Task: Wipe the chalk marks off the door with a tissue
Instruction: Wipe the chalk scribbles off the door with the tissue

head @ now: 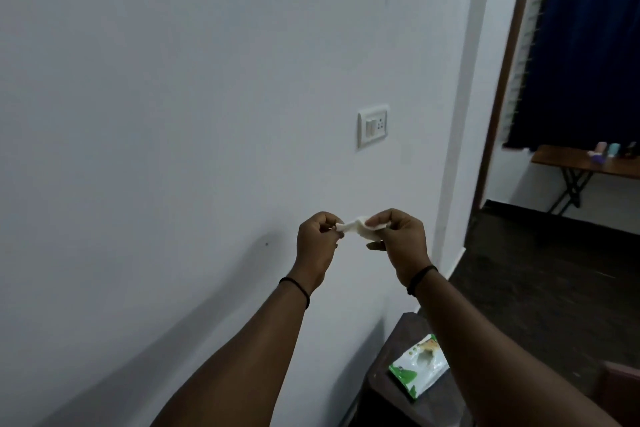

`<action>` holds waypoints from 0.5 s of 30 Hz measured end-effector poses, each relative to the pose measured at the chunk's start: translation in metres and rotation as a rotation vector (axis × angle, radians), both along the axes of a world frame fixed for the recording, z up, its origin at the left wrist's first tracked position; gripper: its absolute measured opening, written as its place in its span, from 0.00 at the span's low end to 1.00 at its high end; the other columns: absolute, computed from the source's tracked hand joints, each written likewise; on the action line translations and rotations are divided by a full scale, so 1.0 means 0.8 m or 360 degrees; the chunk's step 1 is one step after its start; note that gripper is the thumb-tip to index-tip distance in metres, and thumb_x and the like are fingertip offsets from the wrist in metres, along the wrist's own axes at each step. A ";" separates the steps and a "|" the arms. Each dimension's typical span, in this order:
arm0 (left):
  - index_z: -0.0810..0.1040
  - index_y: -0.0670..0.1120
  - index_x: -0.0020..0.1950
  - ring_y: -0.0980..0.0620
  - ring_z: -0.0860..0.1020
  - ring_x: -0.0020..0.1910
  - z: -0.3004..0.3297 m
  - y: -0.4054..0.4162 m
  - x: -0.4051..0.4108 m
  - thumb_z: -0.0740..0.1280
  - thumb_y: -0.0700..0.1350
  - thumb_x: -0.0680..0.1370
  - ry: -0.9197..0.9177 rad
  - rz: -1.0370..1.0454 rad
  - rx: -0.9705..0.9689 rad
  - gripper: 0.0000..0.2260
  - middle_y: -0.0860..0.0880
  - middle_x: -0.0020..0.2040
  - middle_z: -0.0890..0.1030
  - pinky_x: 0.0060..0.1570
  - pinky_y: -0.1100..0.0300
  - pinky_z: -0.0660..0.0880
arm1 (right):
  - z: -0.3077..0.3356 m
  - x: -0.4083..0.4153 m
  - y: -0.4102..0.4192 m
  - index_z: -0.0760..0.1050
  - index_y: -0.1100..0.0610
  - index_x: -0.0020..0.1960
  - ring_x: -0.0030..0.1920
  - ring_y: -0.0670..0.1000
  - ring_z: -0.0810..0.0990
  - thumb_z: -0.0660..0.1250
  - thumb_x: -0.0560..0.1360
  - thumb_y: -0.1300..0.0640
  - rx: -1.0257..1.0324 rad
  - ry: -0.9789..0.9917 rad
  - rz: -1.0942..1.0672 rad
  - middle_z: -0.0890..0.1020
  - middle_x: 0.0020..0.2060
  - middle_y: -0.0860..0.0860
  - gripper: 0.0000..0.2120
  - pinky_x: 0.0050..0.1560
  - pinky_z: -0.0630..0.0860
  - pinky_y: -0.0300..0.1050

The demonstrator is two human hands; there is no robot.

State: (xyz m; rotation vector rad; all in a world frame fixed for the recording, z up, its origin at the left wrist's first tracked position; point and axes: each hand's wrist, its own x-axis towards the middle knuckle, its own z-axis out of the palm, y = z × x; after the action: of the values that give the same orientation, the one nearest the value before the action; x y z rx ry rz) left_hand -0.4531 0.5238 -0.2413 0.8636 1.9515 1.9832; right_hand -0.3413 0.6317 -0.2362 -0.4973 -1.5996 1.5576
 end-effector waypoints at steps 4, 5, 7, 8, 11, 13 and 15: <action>0.79 0.44 0.43 0.47 0.85 0.41 0.032 -0.059 0.005 0.59 0.38 0.76 -0.0150 0.0169 0.0224 0.10 0.46 0.42 0.84 0.41 0.51 0.79 | 0.033 -0.018 -0.049 0.82 0.61 0.35 0.41 0.52 0.84 0.61 0.71 0.78 0.0086 0.0141 0.0306 0.84 0.39 0.55 0.18 0.36 0.82 0.45; 0.80 0.44 0.45 0.45 0.85 0.41 0.040 -0.078 0.007 0.58 0.41 0.75 -0.0183 0.0201 0.0272 0.10 0.44 0.44 0.85 0.41 0.51 0.79 | 0.041 -0.023 -0.063 0.83 0.61 0.36 0.43 0.52 0.84 0.60 0.72 0.77 0.0087 0.0183 0.0397 0.85 0.41 0.55 0.17 0.39 0.82 0.45; 0.80 0.42 0.48 0.43 0.85 0.43 0.054 -0.114 0.008 0.60 0.49 0.76 -0.0198 0.0246 0.0322 0.14 0.43 0.46 0.85 0.41 0.52 0.79 | 0.056 -0.034 -0.093 0.84 0.63 0.40 0.47 0.55 0.85 0.61 0.73 0.73 0.0071 0.0270 0.0580 0.86 0.45 0.57 0.14 0.45 0.83 0.47; 0.80 0.42 0.50 0.44 0.85 0.43 0.059 -0.134 0.007 0.61 0.52 0.79 -0.0169 0.0278 0.0323 0.15 0.43 0.46 0.85 0.41 0.51 0.79 | 0.063 -0.039 -0.110 0.84 0.64 0.42 0.49 0.55 0.85 0.61 0.73 0.70 0.0074 0.0317 0.0678 0.86 0.46 0.58 0.13 0.48 0.83 0.48; 0.80 0.46 0.53 0.44 0.85 0.46 0.073 -0.198 0.010 0.67 0.53 0.80 -0.0040 0.0388 0.0327 0.11 0.45 0.48 0.85 0.41 0.54 0.81 | 0.076 -0.051 -0.165 0.85 0.62 0.45 0.50 0.57 0.85 0.65 0.74 0.63 0.0112 0.0430 0.0859 0.86 0.45 0.57 0.10 0.49 0.83 0.48; 0.81 0.47 0.55 0.44 0.85 0.48 0.080 -0.241 0.014 0.70 0.49 0.78 0.0021 0.0439 0.0330 0.08 0.46 0.49 0.85 0.41 0.55 0.80 | 0.083 -0.062 -0.203 0.85 0.59 0.44 0.47 0.56 0.85 0.68 0.75 0.63 0.0177 0.0457 0.0897 0.86 0.43 0.55 0.07 0.46 0.82 0.45; 0.82 0.47 0.56 0.44 0.85 0.48 0.086 -0.287 0.023 0.72 0.46 0.77 0.0030 0.0524 0.0347 0.09 0.45 0.49 0.86 0.41 0.55 0.80 | 0.091 -0.073 -0.242 0.83 0.56 0.48 0.47 0.56 0.84 0.70 0.73 0.66 0.0224 0.0506 0.0978 0.85 0.46 0.54 0.08 0.44 0.82 0.46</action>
State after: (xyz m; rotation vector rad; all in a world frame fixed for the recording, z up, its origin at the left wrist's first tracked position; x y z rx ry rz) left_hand -0.4345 0.2938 -0.1721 0.6391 2.0227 2.4173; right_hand -0.3997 0.4382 -0.1632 0.3448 -1.6734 1.8263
